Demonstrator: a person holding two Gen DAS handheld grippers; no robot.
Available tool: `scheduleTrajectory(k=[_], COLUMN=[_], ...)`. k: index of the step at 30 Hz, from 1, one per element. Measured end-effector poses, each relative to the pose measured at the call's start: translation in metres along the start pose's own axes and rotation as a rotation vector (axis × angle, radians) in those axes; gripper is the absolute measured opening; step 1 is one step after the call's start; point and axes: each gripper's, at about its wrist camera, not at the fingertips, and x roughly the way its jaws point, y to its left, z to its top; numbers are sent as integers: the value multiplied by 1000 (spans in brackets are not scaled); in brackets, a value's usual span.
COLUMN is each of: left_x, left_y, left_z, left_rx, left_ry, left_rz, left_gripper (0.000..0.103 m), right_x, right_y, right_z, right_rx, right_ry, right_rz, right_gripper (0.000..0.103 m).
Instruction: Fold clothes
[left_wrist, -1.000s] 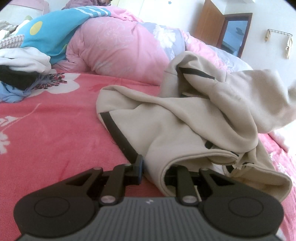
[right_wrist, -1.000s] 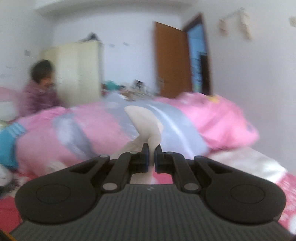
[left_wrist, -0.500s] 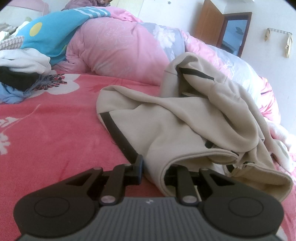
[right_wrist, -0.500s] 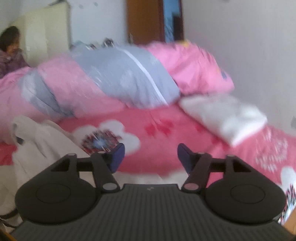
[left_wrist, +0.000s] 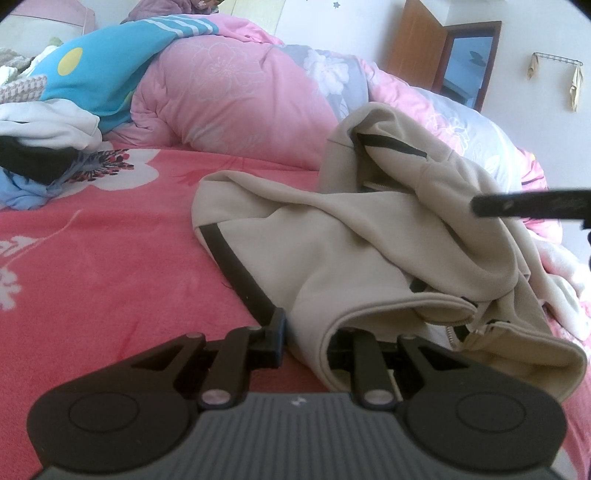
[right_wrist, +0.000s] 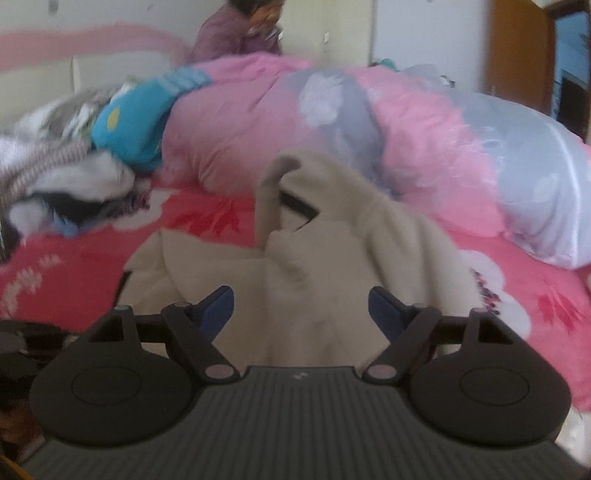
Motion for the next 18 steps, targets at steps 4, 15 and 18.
scheduleTrajectory(k=[4,15,18], left_x=[0,0,-1], left_y=[0,0,0], left_z=[0,0,1], left_rx=[0,-3,-4], left_ry=[-1,-2,-2], left_rz=[-1,-4,-5], left_gripper=[19,19,19], right_x=[13,-47,-53], right_y=[11,21,35], right_z=[0,40,64], right_rx=[-35,-42,-88], right_ry=[34,-150,-202], right_rz=[-43,-18,2], right_gripper=[13,0,0])
